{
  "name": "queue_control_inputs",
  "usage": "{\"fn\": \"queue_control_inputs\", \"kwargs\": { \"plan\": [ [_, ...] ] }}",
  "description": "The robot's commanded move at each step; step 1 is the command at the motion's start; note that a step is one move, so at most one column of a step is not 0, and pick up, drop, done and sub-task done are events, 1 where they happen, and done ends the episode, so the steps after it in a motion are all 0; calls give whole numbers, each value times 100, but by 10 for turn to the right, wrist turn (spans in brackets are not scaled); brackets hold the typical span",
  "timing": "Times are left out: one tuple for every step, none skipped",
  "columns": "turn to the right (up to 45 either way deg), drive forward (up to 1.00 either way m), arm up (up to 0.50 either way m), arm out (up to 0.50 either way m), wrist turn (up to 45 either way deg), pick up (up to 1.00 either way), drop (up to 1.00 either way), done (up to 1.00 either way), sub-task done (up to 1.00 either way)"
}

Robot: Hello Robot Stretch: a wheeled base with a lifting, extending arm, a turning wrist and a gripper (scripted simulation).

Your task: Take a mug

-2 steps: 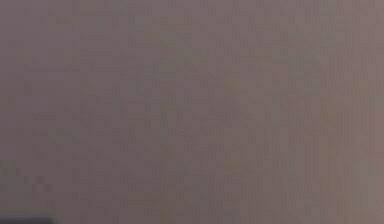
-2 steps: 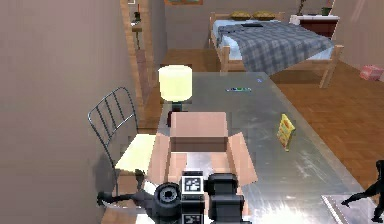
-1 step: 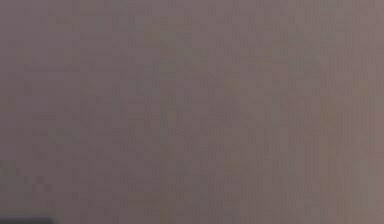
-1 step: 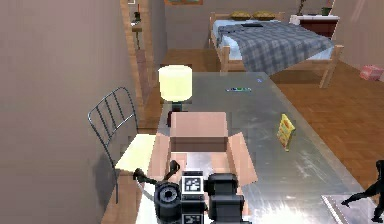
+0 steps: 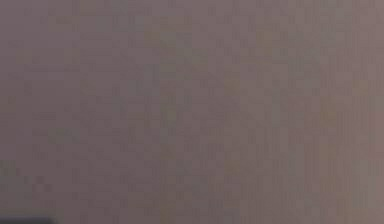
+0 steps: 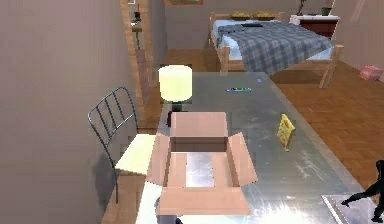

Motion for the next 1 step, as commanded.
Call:
{"fn": "queue_control_inputs", "kwargs": {
  "plan": [
    [0, 0, 0, 0, 0, 100, 0, 0, 0]
  ]
}}
